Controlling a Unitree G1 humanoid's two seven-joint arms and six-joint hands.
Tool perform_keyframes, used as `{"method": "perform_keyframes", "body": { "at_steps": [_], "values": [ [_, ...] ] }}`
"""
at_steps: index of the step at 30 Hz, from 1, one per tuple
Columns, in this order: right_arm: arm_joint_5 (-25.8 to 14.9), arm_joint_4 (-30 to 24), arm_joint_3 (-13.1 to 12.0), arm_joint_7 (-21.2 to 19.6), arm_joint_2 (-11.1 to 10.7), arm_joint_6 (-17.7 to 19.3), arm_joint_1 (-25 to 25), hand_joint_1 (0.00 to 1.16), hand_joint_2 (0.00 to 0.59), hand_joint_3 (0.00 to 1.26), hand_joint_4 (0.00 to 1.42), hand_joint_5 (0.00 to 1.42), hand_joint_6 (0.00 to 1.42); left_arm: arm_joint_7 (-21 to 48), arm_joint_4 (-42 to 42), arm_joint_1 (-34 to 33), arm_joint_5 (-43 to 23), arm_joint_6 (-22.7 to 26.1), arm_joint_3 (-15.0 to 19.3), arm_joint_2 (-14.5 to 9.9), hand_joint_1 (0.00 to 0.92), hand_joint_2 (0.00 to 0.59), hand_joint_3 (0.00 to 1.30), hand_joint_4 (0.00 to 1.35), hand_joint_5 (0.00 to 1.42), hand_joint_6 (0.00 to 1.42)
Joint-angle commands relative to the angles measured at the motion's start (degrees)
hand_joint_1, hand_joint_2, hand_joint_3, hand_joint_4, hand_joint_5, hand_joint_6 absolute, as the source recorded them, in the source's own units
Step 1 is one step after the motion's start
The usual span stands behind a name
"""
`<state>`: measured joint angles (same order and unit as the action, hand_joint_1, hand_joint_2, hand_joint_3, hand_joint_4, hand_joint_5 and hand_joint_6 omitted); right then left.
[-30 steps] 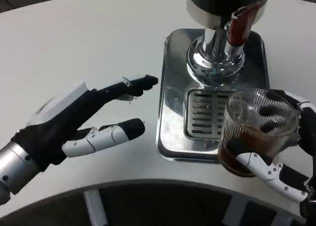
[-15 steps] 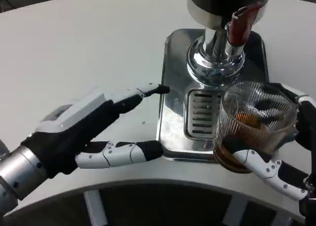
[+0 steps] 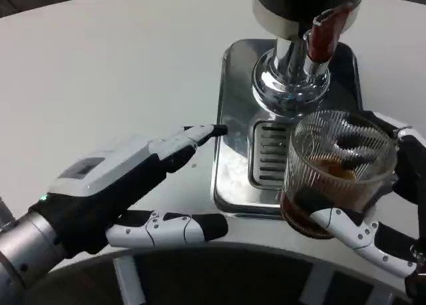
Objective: Grasp the cup under the faucet to collect the drink, then remove the cup.
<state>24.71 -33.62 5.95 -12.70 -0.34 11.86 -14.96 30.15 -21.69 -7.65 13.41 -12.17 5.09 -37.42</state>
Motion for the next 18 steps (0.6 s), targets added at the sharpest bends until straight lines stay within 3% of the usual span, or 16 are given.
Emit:
{"method": "perform_keyframes", "body": {
  "at_steps": [1,18],
  "values": [
    [-0.8,-2.3,0.2,0.1,-0.1,3.4,-0.5,0.87,0.173,0.81,0.92,1.16,1.0,0.1,-2.5,2.5,1.4,1.6,0.2,-0.8,0.0,0.095,0.02,0.0,0.0,0.08],
    [-3.2,-4.7,0.6,2.5,-0.8,4.7,-2.4,0.87,0.172,0.81,0.95,1.18,1.03,0.7,-9.8,6.1,2.1,5.2,0.2,-1.2,0.0,0.094,0.01,0.0,0.0,0.06]
  ]
}}
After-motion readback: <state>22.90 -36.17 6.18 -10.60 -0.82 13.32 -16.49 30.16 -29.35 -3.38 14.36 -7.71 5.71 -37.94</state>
